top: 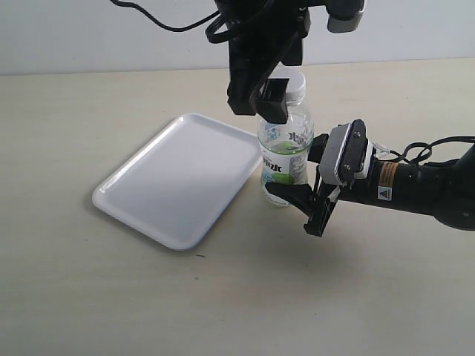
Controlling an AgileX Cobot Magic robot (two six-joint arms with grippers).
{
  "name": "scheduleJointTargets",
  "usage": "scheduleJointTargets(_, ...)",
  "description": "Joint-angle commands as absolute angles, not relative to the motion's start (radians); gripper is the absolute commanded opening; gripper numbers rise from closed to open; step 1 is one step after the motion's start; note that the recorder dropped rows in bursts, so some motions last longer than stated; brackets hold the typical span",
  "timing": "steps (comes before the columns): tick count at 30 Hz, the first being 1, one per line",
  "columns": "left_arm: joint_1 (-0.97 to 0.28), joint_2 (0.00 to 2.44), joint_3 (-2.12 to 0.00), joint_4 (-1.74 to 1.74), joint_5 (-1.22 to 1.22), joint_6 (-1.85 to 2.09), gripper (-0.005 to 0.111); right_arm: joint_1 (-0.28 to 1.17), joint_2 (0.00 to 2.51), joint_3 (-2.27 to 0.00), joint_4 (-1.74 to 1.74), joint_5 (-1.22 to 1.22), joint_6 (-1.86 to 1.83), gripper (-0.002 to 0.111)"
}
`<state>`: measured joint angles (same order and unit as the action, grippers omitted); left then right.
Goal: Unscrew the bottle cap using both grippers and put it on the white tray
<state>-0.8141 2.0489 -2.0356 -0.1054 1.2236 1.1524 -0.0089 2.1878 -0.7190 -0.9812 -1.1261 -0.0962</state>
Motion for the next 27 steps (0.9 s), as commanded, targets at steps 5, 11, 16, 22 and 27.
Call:
scheduleJointTargets(5,-0.817,2.042,-2.032,-0.099,1.221,1.144,0.075,-0.011,2.198,-0.718,-0.975,-0.974,-0.128,0.000)
scheduleJointTargets(11,-0.817,2.033,-2.032,-0.099,1.221,1.127,0.075,-0.011,2.198,-0.718,-0.975,-0.974,-0.128,0.000)
scheduleJointTargets(16,-0.817,2.035,-2.032,-0.099,1.221,1.118,0.046,-0.011,2.198,-0.718,-0.975,-0.974,-0.128,0.000)
scheduleJointTargets(22,-0.817,2.035,-2.032,-0.099,1.221,1.121,0.000,-0.011,2.198,-0.718,-0.975,-0.974,-0.128,0.000)
scheduleJointTargets(27,-0.817,2.035,-2.032,-0.111,1.221,0.972,0.000,-0.011,2.198,-0.718,-0.975,-0.974,-0.126,0.000)
